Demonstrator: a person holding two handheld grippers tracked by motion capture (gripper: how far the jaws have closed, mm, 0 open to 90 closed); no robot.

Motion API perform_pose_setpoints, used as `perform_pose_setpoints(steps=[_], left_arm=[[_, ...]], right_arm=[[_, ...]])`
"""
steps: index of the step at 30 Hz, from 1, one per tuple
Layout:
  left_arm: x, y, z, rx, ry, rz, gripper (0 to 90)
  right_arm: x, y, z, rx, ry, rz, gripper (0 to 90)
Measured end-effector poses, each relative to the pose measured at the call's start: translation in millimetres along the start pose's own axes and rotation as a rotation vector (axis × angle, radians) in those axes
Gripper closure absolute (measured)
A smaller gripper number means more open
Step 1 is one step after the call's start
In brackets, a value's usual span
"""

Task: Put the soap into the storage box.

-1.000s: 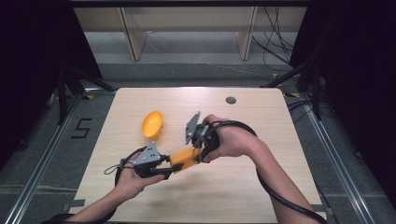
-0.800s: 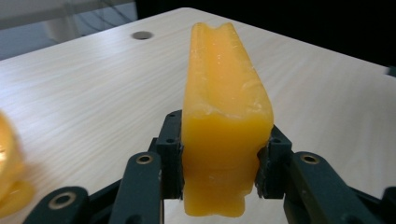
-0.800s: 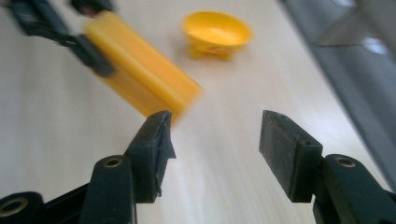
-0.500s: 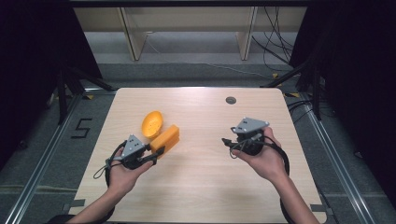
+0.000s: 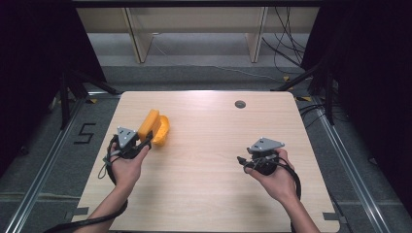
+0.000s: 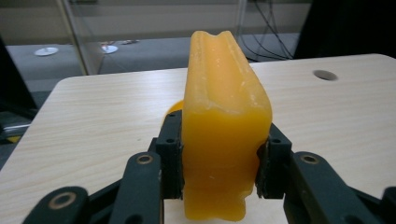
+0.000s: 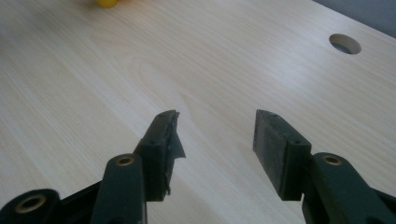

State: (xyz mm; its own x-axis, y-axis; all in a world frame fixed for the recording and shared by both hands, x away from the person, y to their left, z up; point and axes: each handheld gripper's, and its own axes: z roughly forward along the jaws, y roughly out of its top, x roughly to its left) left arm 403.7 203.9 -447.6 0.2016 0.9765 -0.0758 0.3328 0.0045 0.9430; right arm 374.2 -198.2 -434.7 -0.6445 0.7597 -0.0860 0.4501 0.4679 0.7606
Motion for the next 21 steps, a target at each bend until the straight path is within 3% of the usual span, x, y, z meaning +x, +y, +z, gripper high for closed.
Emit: perform_pose_setpoints(steps=[1,2,6,11,13,15,17,21], left_arm=[[0.4,0.4,3.5,-0.002,0.011,-0.019,60.3],[0.9,1.2,5.9,-0.010,0.024,-0.016,60.3],[-0.9,4.0,10.8,-0.047,0.054,-0.061,60.4],[-9.3,-0.4,16.9,-0.068,0.056,-0.075,60.4],[-14.4,-3.6,21.6,-0.074,0.060,-0.071,60.4],[-15.8,-4.7,24.2,-0.074,0.075,-0.063,60.4],[-15.9,-5.2,27.5,-0.080,0.081,-0.067,60.3],[-16.2,-5.7,32.3,-0.080,0.086,-0.057,60.4]], right_arm=[[1.7,0.7,-0.5,0.022,0.014,0.008,50.4],[1.5,1.2,1.0,0.003,0.005,-0.016,50.4],[1.9,-1.6,4.0,0.019,0.017,-0.015,50.3],[1.6,-4.6,4.8,0.032,0.024,-0.015,50.3],[2.2,-5.0,2.6,0.039,0.031,0.014,50.3],[-0.8,-5.4,3.5,0.017,0.023,-0.023,50.3],[0.4,-6.3,3.0,0.037,0.029,0.004,50.4],[1.1,-6.2,3.3,0.053,0.037,-0.001,50.3]])
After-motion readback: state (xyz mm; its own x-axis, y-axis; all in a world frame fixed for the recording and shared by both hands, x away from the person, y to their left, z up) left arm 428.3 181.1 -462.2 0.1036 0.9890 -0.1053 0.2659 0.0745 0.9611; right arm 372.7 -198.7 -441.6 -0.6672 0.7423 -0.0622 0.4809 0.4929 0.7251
